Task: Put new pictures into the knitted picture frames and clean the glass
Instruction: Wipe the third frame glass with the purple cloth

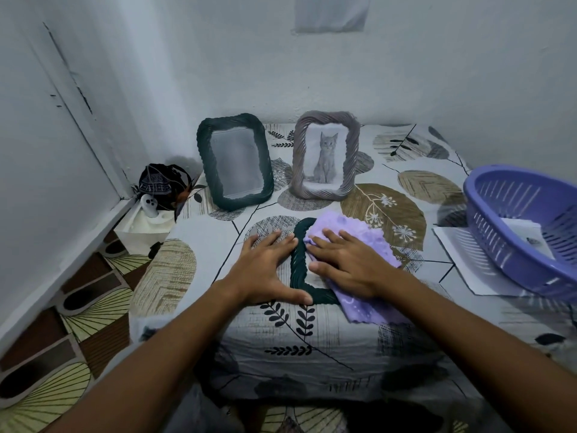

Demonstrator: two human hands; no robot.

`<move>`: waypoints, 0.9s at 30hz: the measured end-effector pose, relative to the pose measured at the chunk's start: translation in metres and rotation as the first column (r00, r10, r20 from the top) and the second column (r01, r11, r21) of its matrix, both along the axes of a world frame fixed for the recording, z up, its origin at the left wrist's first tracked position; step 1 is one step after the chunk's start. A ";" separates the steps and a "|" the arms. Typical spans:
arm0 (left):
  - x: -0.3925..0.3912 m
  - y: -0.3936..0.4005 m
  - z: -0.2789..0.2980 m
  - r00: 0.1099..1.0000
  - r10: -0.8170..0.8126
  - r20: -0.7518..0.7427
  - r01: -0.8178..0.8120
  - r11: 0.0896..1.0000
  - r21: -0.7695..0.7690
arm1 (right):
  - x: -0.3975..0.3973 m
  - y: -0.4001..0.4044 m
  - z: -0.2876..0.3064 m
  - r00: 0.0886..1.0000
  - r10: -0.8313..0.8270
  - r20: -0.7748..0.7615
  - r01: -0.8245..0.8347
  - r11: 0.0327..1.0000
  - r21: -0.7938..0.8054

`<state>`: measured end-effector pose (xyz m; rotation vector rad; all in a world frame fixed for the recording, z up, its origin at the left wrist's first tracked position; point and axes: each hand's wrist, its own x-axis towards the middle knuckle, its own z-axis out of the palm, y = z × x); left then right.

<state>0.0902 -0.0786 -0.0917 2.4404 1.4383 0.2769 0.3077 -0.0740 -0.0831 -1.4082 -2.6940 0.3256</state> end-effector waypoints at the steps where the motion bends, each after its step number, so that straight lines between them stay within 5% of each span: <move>1: 0.000 0.000 0.000 1.000 0.001 -0.005 -0.001 1.000 -0.001 | 0.001 -0.004 0.000 1.000 0.013 -0.005 -0.013 1.000 -0.008; 11: 0.000 -0.002 -0.001 1.000 0.014 0.004 -0.014 1.000 0.000 | 0.012 -0.045 0.001 0.987 0.163 0.001 -0.163 0.986 -0.026; 20: 0.000 0.002 -0.004 1.000 0.012 0.011 -0.012 1.000 0.000 | 0.004 -0.038 -0.001 0.996 0.083 0.037 -0.083 0.997 -0.008; 27: 0.001 0.000 -0.002 1.000 0.024 0.001 -0.024 1.000 -0.004 | 0.008 -0.048 -0.003 0.980 0.118 -0.158 -0.127 0.991 -0.049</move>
